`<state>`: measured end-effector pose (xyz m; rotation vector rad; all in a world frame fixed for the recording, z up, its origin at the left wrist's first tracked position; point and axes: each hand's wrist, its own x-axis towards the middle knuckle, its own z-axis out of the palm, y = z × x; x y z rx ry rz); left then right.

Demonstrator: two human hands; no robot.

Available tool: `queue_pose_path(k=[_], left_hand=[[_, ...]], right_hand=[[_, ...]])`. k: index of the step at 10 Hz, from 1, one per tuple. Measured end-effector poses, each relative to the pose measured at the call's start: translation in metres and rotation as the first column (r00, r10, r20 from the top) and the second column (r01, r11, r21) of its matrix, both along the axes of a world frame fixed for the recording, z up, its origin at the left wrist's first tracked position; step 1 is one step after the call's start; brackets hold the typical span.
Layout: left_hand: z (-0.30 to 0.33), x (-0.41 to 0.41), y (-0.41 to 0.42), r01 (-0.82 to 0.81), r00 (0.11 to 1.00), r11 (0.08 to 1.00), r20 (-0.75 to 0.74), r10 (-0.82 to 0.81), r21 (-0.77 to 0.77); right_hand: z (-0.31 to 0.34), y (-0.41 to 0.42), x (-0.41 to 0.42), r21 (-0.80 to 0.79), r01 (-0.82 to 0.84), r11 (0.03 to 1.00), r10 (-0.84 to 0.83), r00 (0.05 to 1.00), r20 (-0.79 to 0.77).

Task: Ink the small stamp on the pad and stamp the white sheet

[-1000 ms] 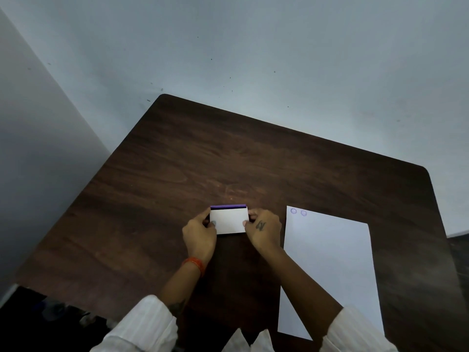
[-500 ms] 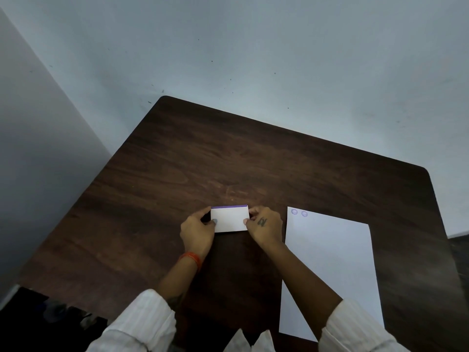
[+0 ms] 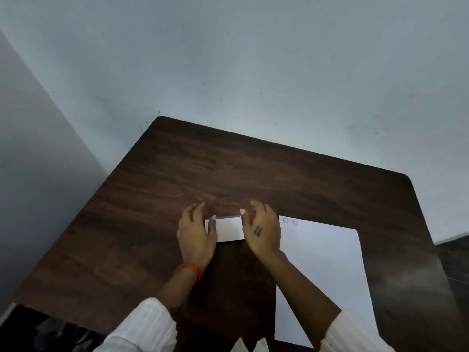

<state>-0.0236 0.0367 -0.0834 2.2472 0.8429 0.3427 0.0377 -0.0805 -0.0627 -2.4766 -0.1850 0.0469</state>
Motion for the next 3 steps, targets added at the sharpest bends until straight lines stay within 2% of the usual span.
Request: queue_pose_path(k=[1,2,3], left_hand=[[0.012,0.012,-0.010,0.182,0.983,0.973,0.012,-0.186,0.145],[0.021,0.033,-0.017,0.320,0.943,0.897,-0.015,-0.331,0.304],[0.046,0.060,-0.030,0.371,0.912,0.856,0.030,-0.408,0.360]], right_hand=[[0.007,-0.007,0.001,0.016,-0.027,1.000,0.026,1.000,0.015],[0.016,-0.019,0.011,-0.030,-0.061,0.998,0.064,0.991,0.115],[0.034,-0.033,0.029,-0.082,-0.015,0.997,0.035,0.967,0.254]])
